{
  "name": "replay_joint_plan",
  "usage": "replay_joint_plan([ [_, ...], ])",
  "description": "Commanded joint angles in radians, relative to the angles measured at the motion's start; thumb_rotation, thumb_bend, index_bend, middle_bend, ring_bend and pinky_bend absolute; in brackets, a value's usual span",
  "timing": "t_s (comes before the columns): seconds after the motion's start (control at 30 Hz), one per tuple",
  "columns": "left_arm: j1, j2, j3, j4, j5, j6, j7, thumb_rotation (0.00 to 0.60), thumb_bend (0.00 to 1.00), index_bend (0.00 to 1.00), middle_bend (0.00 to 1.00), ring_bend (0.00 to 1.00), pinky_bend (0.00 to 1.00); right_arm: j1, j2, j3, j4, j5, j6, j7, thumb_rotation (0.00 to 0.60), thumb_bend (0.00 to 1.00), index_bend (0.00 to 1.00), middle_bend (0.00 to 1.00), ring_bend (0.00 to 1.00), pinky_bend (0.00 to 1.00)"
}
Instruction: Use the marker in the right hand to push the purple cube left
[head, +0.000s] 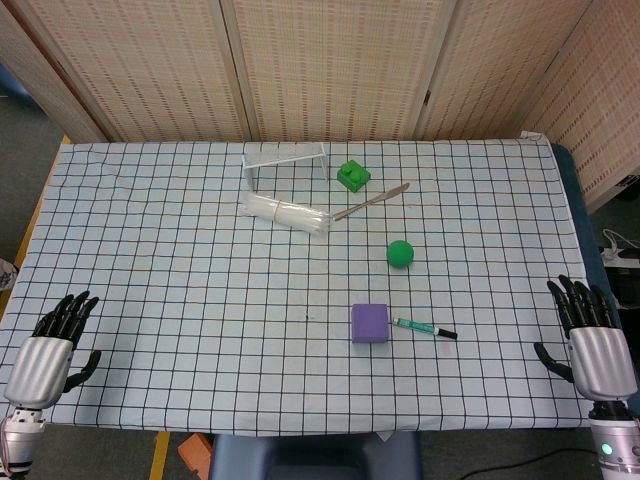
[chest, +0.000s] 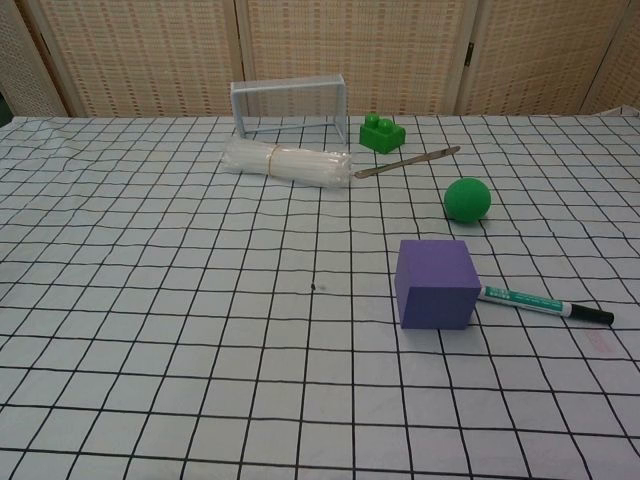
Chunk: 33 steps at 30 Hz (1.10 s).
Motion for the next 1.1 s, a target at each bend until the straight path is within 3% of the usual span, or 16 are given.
replay_joint_plan([
  [0.03,-0.001,-0.001,0.001,-0.001,0.0,-0.002,0.0,0.6,0.38,0.0,0.0,0.0,0.19,-0.001,-0.002,0.0,-0.001,0.003,-0.003,-0.002,0.6,0.14,0.0,0.0,0.0,0.0],
  [0.27,-0.013,-0.002,-0.001,-0.003,-0.002,-0.019,-0.018,0.6,0.38,0.0,0.0,0.0,0.19,0.011,-0.024,0.002,-0.03,0.044,-0.054,-0.01,0.6,0.14,0.01,0.01,0.0,0.0],
  [0.37,-0.022,-0.003,-0.003,0.0,-0.004,-0.032,-0.035,0.6,0.38,0.0,0.0,0.0,0.19,0.043,-0.055,0.013,-0.059,0.058,-0.099,-0.039,0.6,0.15,0.11,0.1,0.0,0.0],
  [0.53,-0.044,0.0,0.004,0.005,-0.003,-0.075,-0.071,0.6,0.38,0.0,0.0,0.0,0.19,0.112,-0.134,0.044,-0.114,0.139,-0.199,-0.2,0.6,0.19,0.3,0.27,0.02,0.0],
  [0.63,-0.051,0.009,0.011,0.005,0.001,-0.089,-0.103,0.6,0.38,0.0,0.0,0.0,0.19,0.139,-0.188,0.06,-0.14,0.187,-0.217,-0.298,0.6,0.19,0.37,0.33,0.05,0.0],
  [1.1,-0.067,0.055,0.032,0.01,0.033,-0.097,-0.255,0.6,0.38,0.0,0.0,0.0,0.19,0.248,-0.448,0.116,-0.045,0.409,-0.257,-0.605,0.6,0.19,0.39,0.35,0.07,0.0],
])
